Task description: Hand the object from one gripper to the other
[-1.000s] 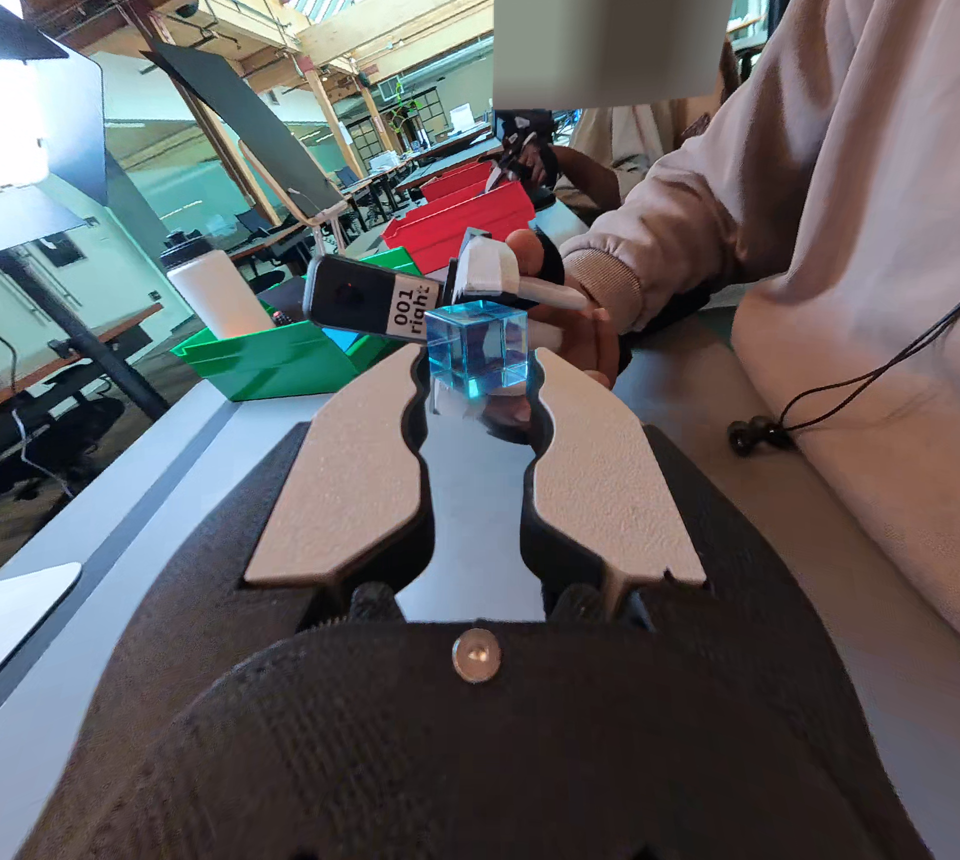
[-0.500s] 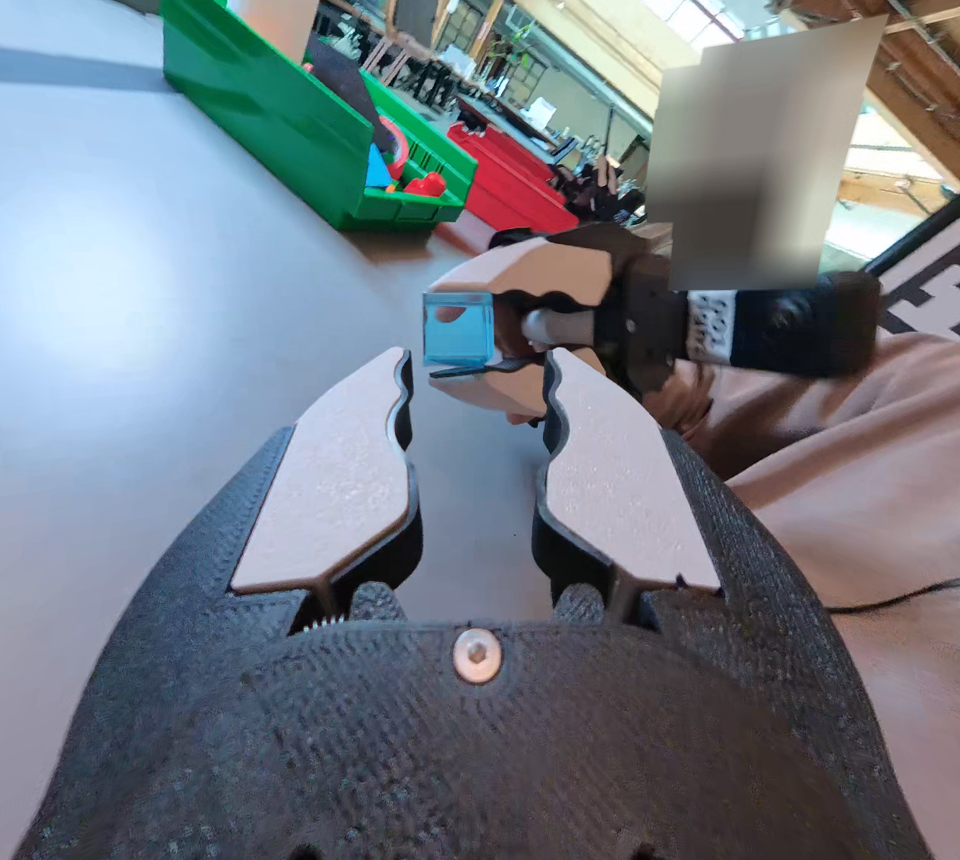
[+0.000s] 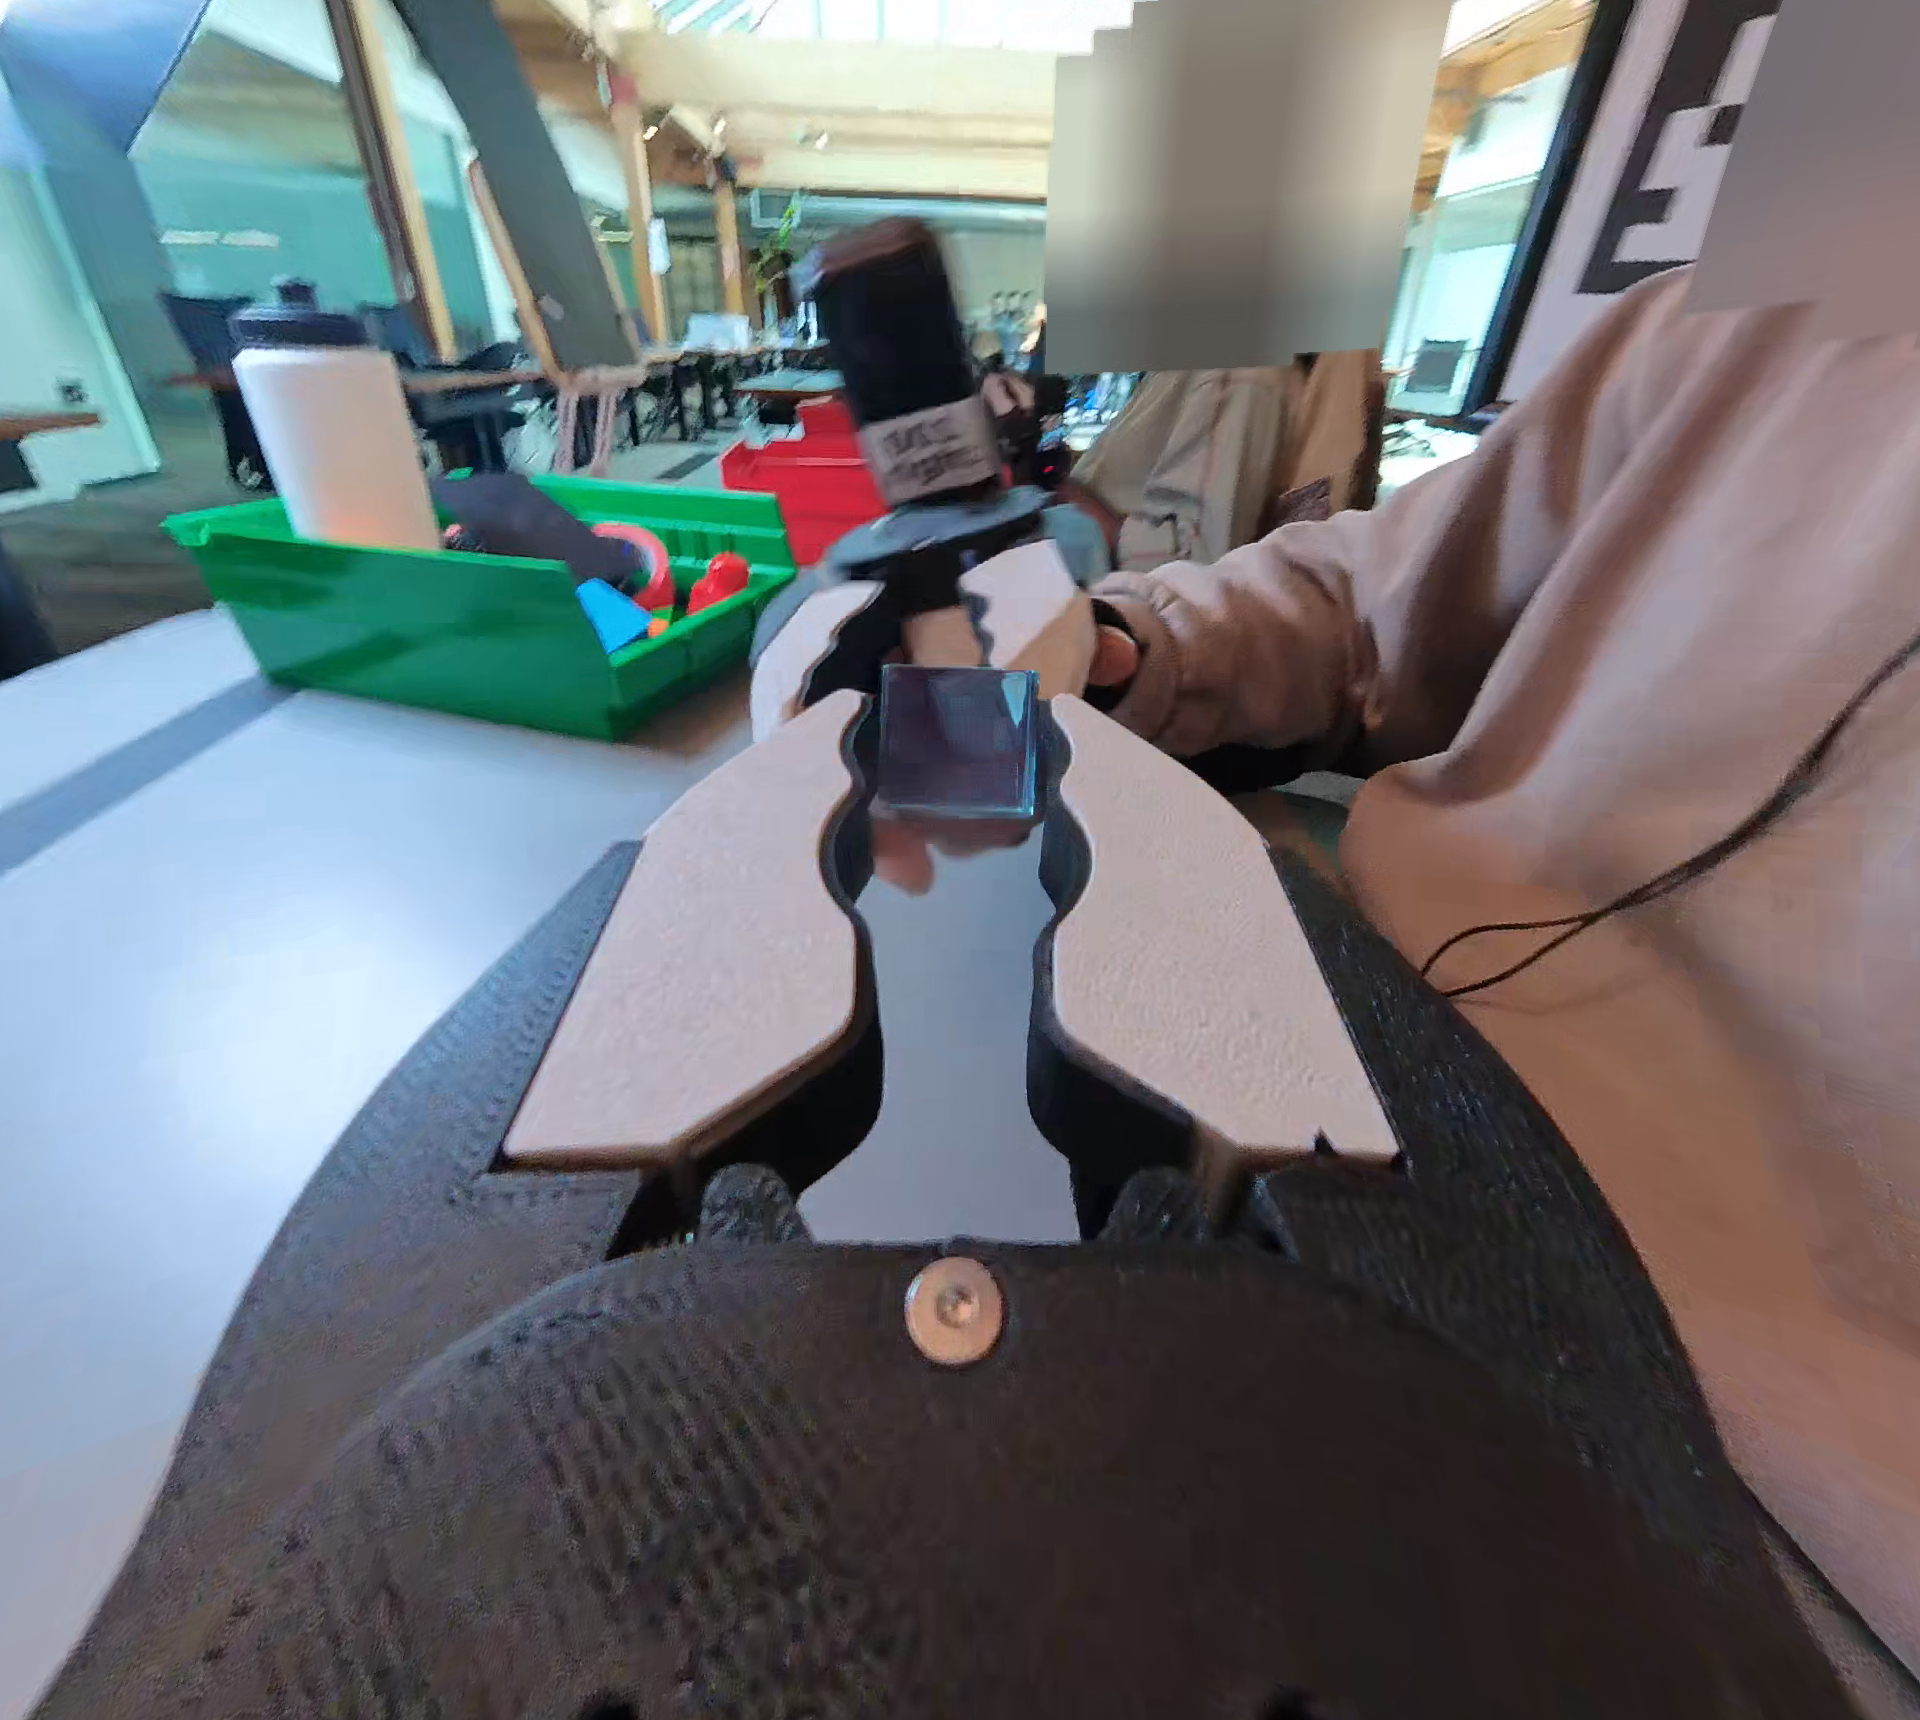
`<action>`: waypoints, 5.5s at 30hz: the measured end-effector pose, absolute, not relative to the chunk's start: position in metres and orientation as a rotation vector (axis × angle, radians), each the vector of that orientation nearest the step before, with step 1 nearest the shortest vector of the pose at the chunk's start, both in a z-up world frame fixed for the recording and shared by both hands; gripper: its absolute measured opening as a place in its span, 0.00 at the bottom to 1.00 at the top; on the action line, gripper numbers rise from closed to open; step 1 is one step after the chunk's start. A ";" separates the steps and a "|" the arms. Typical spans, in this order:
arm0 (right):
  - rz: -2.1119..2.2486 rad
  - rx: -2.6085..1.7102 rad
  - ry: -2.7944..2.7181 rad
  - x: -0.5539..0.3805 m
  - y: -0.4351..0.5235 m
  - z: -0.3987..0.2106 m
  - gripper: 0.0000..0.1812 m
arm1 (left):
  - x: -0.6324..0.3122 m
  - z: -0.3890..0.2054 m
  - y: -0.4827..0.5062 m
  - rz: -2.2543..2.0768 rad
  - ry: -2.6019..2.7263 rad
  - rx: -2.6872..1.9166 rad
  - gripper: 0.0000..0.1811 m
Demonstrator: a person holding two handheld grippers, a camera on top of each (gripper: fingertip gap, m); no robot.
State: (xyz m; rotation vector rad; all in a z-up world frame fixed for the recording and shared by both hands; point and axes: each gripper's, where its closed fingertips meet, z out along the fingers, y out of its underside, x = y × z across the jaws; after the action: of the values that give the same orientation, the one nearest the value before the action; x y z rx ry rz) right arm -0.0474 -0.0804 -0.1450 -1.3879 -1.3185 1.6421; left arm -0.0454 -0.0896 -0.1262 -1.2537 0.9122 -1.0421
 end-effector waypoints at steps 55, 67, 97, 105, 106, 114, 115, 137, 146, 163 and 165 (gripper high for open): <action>1.452 -1.451 -1.293 -0.056 -0.069 -0.160 0.18 | -0.044 -0.170 -0.061 -0.144 1.155 -1.345 0.17; 0.832 -0.578 -1.465 -0.038 -0.121 -0.119 0.16 | -0.032 -0.131 -0.113 -1.989 0.686 -1.467 0.21; 1.409 -1.555 -1.268 -0.060 -0.075 -0.167 0.14 | -0.041 -0.166 -0.067 0.267 1.265 -1.147 0.15; 1.379 -1.202 -1.311 -0.044 -0.073 -0.133 0.14 | -0.041 -0.142 -0.078 -0.591 1.002 -1.350 0.25; 1.327 -1.106 -1.328 -0.040 -0.076 -0.127 0.14 | -0.043 -0.136 -0.080 -0.796 0.922 -1.389 0.25; 1.006 -0.714 -1.522 -0.038 -0.119 -0.129 0.14 | -0.038 -0.125 -0.104 -2.018 0.580 -1.436 0.21; 0.970 -0.699 -1.538 -0.039 -0.120 -0.132 0.15 | -0.032 -0.129 -0.111 -2.043 0.629 -1.467 0.20; 1.205 -1.438 -1.389 -0.059 -0.074 -0.174 0.15 | -0.043 -0.177 -0.062 0.408 1.337 -1.111 0.16; 1.117 -1.102 -1.352 -0.043 -0.067 -0.139 0.15 | -0.042 -0.166 -0.071 -0.743 1.001 -1.514 0.28; 0.757 -1.030 -1.507 -0.051 -0.068 -0.167 0.18 | -0.045 -0.163 -0.070 -1.084 0.835 -1.649 0.17; 0.919 -1.161 -1.455 -0.050 -0.062 -0.168 0.18 | -0.055 -0.169 -0.058 -0.756 0.907 -1.639 0.17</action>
State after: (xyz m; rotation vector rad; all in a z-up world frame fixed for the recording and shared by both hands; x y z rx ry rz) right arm -0.0502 -0.0625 -0.1675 -1.1612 -1.4548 0.9185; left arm -0.0546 -0.0580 -0.1694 -1.6388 0.9075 -0.7561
